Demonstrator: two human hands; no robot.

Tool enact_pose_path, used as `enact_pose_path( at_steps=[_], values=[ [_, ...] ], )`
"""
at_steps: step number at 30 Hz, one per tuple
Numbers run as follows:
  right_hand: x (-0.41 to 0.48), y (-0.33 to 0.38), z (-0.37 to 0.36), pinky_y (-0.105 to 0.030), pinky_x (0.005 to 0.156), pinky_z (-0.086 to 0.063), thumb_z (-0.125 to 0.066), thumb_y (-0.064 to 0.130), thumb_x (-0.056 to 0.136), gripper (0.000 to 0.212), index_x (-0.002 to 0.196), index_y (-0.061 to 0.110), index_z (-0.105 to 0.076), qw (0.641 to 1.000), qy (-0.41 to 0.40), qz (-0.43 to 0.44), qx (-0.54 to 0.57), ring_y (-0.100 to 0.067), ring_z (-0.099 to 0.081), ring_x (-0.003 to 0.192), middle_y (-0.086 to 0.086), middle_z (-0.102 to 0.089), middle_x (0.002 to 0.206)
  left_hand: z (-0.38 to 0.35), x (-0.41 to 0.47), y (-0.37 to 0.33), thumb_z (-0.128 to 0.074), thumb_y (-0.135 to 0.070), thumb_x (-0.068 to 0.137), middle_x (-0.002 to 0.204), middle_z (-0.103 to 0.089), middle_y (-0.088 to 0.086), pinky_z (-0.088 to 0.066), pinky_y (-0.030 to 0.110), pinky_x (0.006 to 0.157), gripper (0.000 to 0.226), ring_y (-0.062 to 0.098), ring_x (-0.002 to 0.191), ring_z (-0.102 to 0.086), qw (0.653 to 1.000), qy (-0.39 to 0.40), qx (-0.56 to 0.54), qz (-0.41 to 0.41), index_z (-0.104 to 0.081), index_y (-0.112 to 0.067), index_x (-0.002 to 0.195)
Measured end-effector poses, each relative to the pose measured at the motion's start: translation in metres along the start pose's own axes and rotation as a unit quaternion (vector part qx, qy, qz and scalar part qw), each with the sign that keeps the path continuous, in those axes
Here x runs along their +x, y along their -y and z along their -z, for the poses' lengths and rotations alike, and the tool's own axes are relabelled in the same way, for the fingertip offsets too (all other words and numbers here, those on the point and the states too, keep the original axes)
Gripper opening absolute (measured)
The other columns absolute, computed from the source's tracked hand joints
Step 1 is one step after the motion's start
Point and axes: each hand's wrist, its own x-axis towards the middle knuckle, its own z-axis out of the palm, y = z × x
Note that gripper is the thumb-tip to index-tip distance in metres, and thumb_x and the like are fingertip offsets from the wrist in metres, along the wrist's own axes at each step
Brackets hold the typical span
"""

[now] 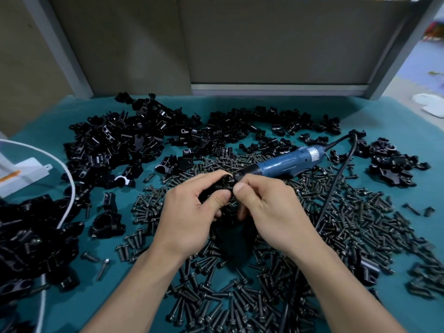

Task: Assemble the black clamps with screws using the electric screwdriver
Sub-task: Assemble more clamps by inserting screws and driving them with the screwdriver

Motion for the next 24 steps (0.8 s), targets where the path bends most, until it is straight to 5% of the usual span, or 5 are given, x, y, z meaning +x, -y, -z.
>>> enact_pose_path(
  at_steps=[3,6,10,18,24],
  values=[
    [0.005,-0.010,0.014,-0.033,0.064,-0.058,-0.052,0.058,0.097,0.039,0.085,0.026,-0.071,0.984,-0.097,-0.125,0.079,-0.013,-0.067,0.056,0.009,-0.075,0.071,0.000,0.000,0.006,-0.077,-0.025,0.094,0.089,-0.078,-0.019,-0.057,0.019,0.058,0.043,0.006,0.062,-0.072,0.998,-0.056,-0.002,0.032,-0.064,-0.062,0.111],
    [0.016,-0.026,0.033,-0.044,0.075,-0.063,-0.069,0.039,0.096,0.021,0.088,0.021,-0.066,0.928,-0.190,-0.252,0.198,-0.015,-0.071,0.057,-0.005,-0.076,0.071,0.005,0.002,0.011,-0.076,-0.022,0.095,0.078,-0.078,-0.014,-0.062,0.023,0.063,0.041,0.010,0.064,-0.074,0.992,-0.100,-0.040,0.067,-0.065,-0.051,0.122],
    [0.042,-0.027,0.042,-0.032,0.067,-0.063,-0.075,0.036,0.094,0.025,0.105,0.016,-0.064,0.872,-0.171,-0.346,0.301,-0.026,-0.078,0.070,-0.018,-0.073,0.097,0.008,0.006,0.011,-0.078,-0.016,0.094,0.085,-0.078,-0.018,-0.062,0.021,0.067,0.043,0.013,0.066,-0.076,0.987,-0.111,-0.080,0.089,-0.068,-0.048,0.119],
    [0.087,-0.007,0.040,-0.035,0.052,-0.052,-0.074,0.051,0.091,0.053,0.122,0.012,-0.056,0.828,-0.163,-0.470,0.259,-0.032,-0.070,0.099,-0.017,-0.066,0.111,0.007,0.007,0.008,-0.081,-0.025,0.092,0.083,-0.075,-0.027,-0.060,0.014,0.074,0.044,0.001,0.074,-0.075,0.995,-0.068,-0.037,0.070,-0.066,-0.058,0.117],
    [0.113,-0.003,0.027,-0.043,0.094,-0.043,-0.060,0.032,0.103,0.068,0.159,0.009,-0.030,0.859,-0.089,-0.467,0.190,-0.033,-0.047,0.136,-0.015,-0.039,0.159,0.009,0.005,0.010,-0.080,-0.027,0.093,0.091,-0.077,-0.025,-0.065,0.030,0.075,0.042,-0.001,0.074,-0.075,0.995,-0.058,-0.020,0.075,-0.067,-0.059,0.117]
  ],
)
